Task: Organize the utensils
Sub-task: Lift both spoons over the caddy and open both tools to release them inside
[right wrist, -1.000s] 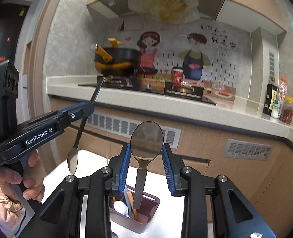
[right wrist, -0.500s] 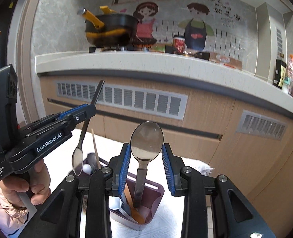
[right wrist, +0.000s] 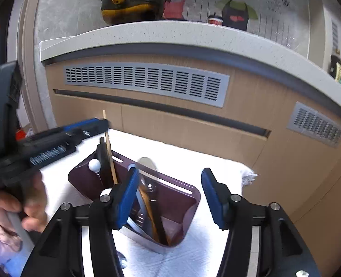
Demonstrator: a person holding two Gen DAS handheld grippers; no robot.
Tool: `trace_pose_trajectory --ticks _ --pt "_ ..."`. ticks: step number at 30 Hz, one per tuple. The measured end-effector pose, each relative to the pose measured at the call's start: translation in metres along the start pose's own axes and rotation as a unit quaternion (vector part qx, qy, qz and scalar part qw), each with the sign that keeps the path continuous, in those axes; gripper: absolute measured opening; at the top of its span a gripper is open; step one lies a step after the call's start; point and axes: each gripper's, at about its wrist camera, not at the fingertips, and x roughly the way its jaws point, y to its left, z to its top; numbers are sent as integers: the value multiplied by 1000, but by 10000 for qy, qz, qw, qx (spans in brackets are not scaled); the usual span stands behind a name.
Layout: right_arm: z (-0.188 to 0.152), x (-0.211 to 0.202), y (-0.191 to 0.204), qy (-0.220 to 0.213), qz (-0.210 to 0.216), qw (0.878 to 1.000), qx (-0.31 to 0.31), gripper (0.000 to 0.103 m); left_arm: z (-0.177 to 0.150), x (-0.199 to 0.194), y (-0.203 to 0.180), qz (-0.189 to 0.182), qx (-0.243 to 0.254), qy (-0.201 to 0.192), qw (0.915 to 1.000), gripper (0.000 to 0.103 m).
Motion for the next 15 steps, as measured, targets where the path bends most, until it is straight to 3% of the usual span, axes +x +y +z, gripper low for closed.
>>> trace_pose_trajectory --ticks 4,6,10,15 --pt "-8 -15 3 -27 133 9999 -27 54 -1 -29 16 343 -65 76 9994 47" --pt "-15 -22 8 13 242 9997 -97 54 -5 -41 25 507 -106 204 9984 49" --pt "-41 -27 29 294 694 9968 -271 55 -27 -61 45 800 -244 710 9940 59" --pt "-80 -5 55 922 1118 9890 -302 55 -76 -70 63 940 -298 1574 9826 61"
